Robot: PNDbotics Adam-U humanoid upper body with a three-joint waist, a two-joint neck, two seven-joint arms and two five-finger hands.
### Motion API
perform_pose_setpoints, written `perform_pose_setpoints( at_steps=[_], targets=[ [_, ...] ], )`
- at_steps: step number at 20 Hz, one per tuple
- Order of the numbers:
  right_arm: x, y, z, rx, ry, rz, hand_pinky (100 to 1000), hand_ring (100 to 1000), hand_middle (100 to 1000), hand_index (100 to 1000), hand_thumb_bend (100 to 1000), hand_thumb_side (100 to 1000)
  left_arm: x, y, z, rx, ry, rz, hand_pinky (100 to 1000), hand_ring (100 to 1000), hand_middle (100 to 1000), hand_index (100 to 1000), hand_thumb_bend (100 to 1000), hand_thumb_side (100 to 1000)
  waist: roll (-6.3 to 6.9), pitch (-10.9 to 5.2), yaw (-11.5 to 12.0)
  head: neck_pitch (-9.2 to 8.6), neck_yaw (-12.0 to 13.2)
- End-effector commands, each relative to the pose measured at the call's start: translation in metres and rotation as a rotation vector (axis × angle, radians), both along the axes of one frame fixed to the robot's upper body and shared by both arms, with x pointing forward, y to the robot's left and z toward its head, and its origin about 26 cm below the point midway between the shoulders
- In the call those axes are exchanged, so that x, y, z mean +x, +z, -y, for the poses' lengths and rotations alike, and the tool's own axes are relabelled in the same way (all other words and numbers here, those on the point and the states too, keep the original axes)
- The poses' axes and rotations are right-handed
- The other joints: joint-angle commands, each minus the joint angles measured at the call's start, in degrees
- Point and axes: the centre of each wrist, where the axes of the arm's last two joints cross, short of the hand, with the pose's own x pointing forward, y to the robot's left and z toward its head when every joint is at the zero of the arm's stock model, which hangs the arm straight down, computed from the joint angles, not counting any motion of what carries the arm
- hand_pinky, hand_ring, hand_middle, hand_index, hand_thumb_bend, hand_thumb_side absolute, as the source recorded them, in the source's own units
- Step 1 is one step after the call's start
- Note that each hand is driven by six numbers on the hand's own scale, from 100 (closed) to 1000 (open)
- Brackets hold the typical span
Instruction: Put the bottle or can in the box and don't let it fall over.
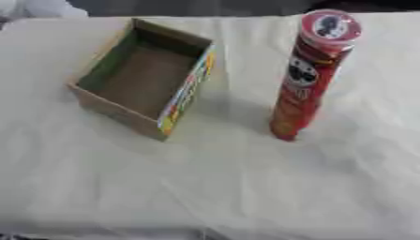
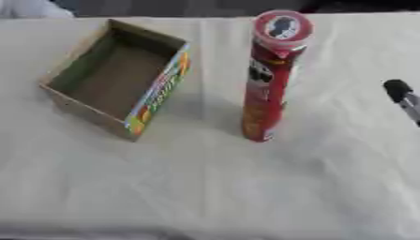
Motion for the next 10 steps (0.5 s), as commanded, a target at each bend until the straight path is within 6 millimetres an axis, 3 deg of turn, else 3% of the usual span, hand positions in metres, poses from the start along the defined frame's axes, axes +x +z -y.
perform_pose_setpoints(
  at_steps=[1, 10],
  targets=[
    [-0.0013, 0.0107, 0.0010, -0.041, 0.005, 0.025, 819, 852, 989, 878, 608, 100, -0.0026, 0.0099, -0.0037, 0.020, 0.010, 0.029, 893, 745, 536, 694, 100, 591, -0.10, -0.56, 0.07, -0.30, -0.13],
    [0.0021, 0.0101, -0.0073, -0.171, 0.160, -0.107, 848, 888, 1000, 897, 653, 100, -0.0022, 0.0092, -0.0027, 0.021, 0.003, 0.024, 894, 746, 535, 694, 100, 594, -0.12, -0.53, 0.22, -0.68, -0.67]
  ],
)
